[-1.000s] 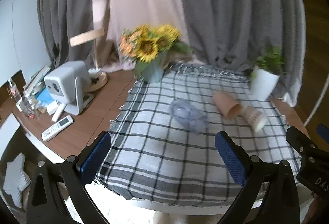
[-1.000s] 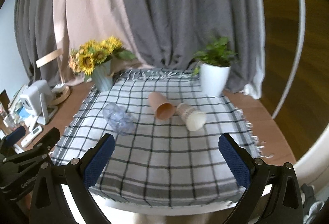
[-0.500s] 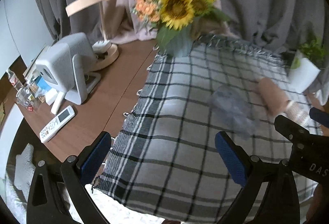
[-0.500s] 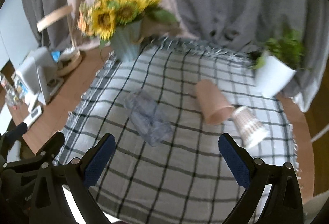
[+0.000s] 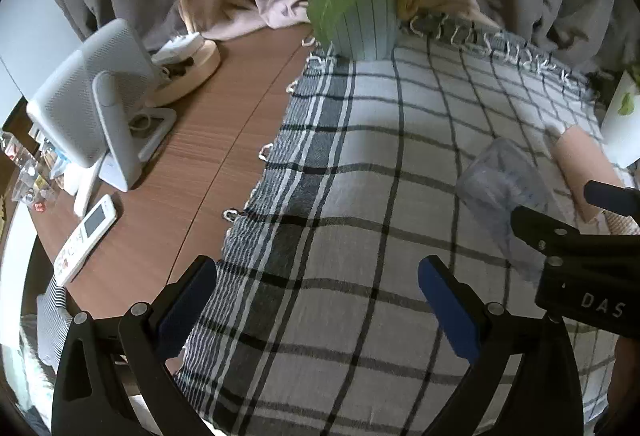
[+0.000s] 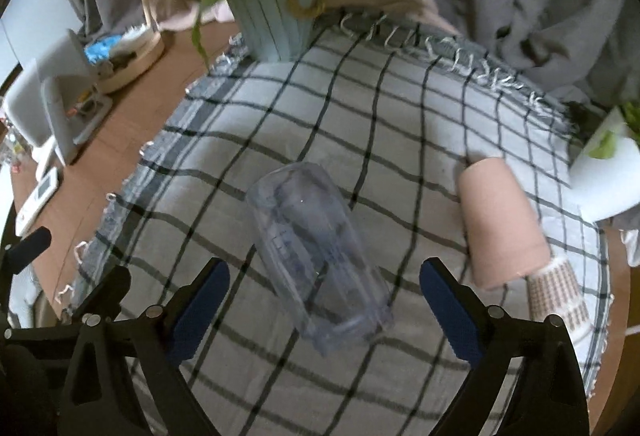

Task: Flip cup upside down
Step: 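Reach the right tool to the clear plastic cup and grasp it, then lift the clear cup with the right tool toward the left tool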

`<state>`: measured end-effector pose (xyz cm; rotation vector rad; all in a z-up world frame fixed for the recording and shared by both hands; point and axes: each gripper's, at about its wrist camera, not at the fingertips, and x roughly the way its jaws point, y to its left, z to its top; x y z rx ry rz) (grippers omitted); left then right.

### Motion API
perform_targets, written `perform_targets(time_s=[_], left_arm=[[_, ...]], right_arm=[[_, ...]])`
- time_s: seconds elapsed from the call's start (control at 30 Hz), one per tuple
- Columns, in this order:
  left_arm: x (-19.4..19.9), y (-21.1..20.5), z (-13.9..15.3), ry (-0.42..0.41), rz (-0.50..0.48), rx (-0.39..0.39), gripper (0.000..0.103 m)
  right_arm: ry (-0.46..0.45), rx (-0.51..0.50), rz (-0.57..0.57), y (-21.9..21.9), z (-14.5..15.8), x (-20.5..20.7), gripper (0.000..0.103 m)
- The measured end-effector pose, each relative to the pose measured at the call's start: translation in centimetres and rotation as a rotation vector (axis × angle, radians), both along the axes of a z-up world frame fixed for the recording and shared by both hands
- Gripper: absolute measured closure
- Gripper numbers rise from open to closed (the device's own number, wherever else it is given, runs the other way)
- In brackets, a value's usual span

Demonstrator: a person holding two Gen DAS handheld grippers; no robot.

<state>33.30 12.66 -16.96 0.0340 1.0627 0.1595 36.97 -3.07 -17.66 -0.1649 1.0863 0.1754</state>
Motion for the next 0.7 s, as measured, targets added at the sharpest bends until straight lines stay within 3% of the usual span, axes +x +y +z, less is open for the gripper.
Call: perform_targets(time_s=[0.2,0.4,0.53,0.7], left_arm=[[1.8,0.1,-1.7,0.046,0.006,0.01,0.0],[2.7,0.4,-2.8,0.083,0.011,0.013,0.0],[3.1,0.6,-3.0,0.089,0.007,0.015,0.0],[3.4,0.9,-2.5,0.074,0.005,0.015,0.0]], right_arm=[[0.085,0.027,0.0,0.0,-2.9,2.4,0.013],[0.11,0.067,-0.005,0.1,-4.2,3.0,0.016],[0.148,0.107,-0.003,0.1,-5.1,3.5,0.025],[0.153,0.112,-0.018,0.0,-5.3,3.4,0.027]])
